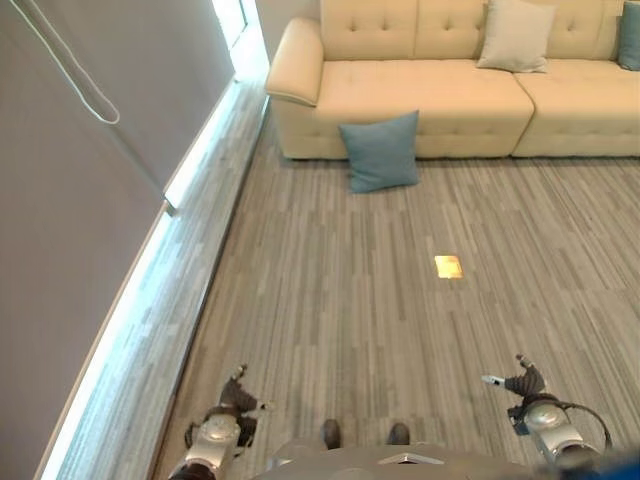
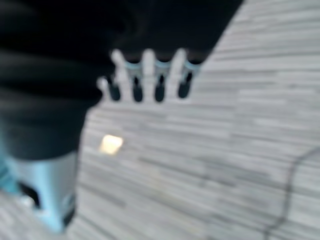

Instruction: Pick up all the scattered cushions and arrange them neatly on the sofa.

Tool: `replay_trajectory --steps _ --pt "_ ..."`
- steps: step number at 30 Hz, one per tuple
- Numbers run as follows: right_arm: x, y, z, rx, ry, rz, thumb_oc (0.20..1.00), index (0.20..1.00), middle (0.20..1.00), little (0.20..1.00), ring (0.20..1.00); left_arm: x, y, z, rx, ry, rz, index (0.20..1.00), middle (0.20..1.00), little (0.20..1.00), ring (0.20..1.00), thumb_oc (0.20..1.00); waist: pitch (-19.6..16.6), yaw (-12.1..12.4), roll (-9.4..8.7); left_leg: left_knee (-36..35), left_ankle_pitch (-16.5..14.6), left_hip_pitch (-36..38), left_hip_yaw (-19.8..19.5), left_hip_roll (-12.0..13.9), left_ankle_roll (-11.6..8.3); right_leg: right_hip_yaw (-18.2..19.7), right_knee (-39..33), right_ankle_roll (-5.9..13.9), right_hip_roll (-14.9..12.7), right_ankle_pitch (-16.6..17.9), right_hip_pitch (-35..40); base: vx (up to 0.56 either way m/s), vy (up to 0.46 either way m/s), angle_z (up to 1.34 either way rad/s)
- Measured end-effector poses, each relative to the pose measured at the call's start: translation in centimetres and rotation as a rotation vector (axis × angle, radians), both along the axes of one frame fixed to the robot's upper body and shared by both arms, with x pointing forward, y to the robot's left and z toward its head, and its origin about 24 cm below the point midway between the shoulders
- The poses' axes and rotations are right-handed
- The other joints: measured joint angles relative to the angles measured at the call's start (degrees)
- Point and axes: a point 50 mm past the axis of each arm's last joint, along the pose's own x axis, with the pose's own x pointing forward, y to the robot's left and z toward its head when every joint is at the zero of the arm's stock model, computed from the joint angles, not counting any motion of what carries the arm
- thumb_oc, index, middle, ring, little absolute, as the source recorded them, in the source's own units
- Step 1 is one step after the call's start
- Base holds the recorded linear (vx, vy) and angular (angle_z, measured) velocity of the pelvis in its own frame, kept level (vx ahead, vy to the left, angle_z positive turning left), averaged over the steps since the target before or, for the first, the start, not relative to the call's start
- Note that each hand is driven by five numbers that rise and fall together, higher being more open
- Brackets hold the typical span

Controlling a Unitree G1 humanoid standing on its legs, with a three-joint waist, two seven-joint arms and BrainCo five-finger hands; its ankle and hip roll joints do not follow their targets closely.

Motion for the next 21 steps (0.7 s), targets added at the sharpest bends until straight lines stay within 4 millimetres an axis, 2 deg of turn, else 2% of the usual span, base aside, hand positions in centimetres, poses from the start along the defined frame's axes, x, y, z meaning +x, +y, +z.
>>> replay_trajectory --steps 5,21 --pt "-1.6 -0.2 -0.7 -0.004 0.072 -0.036 1.000 1.000 1.000 1.000 1.000 -3.5 1.2 -1.0 0.029 0.141 0.093 1.000 1.000 1.000 1.000 1.000 0.02 -0.45 0.01 0.00 -0.19 -0.03 -0.06 0.05 -0.29 0.00 0.00 -0.19 0.06 -0.17 -0.02 0.03 -0.022 0.00" --pt "-2.0 -0.3 -0.9 -0.004 0.085 -0.041 1.000 1.000 1.000 1.000 1.000 -1.6 0.7 -0.6 0.021 0.083 0.051 1.000 1.000 1.000 1.000 1.000 -0.83 -1.32 -0.47 0.15 0.01 -0.77 -0.24 0.30 -0.08 0.06 0.00 -0.50 0.38 -0.16 -0.65 0.01 -0.053 0.00"
